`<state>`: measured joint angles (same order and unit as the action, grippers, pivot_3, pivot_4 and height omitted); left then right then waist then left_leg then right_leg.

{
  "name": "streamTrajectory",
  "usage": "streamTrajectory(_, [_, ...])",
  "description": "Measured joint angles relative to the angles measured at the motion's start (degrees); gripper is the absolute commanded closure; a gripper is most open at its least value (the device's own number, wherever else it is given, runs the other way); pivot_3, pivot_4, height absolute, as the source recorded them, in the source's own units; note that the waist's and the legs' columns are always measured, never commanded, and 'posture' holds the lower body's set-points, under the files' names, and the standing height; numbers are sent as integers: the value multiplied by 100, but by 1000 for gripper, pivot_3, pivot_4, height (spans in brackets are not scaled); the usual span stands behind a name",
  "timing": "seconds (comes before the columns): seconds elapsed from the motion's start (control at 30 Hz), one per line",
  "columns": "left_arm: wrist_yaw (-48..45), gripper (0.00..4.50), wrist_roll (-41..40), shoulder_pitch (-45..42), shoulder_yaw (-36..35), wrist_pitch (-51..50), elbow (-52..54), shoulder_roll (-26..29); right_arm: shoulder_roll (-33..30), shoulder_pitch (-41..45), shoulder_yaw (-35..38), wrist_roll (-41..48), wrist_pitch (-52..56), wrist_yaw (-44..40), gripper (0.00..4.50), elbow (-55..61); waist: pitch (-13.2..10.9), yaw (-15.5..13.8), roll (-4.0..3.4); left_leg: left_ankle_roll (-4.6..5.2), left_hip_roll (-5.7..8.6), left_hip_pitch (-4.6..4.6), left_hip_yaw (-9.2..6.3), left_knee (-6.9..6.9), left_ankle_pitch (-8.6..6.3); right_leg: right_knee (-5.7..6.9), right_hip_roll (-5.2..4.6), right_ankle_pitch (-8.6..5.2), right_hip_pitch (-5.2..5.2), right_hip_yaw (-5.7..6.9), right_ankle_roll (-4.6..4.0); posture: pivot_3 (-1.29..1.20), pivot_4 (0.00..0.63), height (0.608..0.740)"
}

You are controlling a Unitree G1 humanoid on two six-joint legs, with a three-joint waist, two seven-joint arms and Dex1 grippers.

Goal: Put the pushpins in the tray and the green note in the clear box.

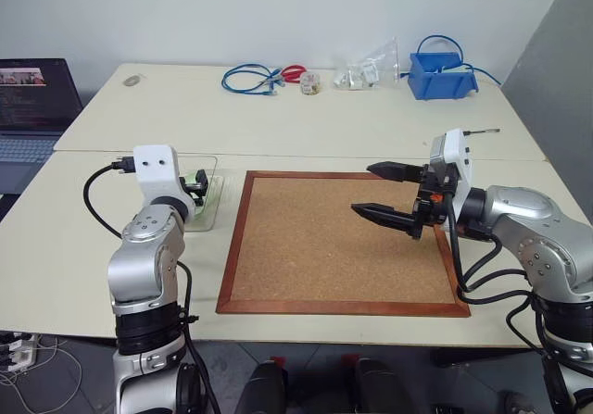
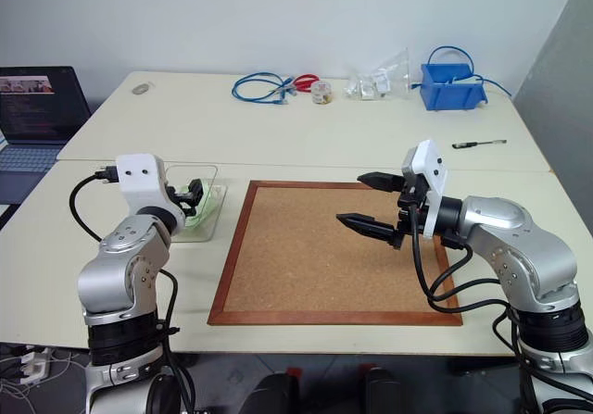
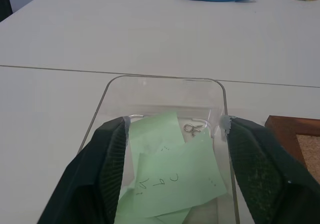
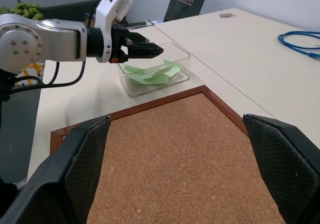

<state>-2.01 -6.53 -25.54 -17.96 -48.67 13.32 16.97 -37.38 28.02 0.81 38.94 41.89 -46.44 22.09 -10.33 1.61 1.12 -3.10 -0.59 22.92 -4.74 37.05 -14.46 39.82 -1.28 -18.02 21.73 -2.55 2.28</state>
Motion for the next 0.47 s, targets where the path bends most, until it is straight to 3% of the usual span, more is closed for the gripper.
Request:
streamTrajectory(0.1, [-39, 28, -17, 3, 24, -7, 227, 87, 45, -170, 32, -10, 4, 254, 0, 45, 0, -1, 0, 0, -1, 1, 1, 0, 0, 0, 0, 0, 0, -1, 0, 0, 150, 740])
streamTrajectory(0.27, [-685, 28, -147, 375, 762, -12, 1338, 498, 419, -771, 125, -448, 42, 1354, 0, 381, 0, 1, 0, -14, -7, 1, 2, -4, 7, 0, -5, 0, 0, -6, 0, 0, 150, 740])
streamTrajectory(0.47, [-733, 28, -471, 1317, 1296, 11, 2172, -183, 1302, -1350, -81, -1719, 49, 3250, 0, 561, 6, 25, -4, -26, -8, -6, 11, -9, 13, -1, 5, 0, 2, -15, 0, 0, 150, 740])
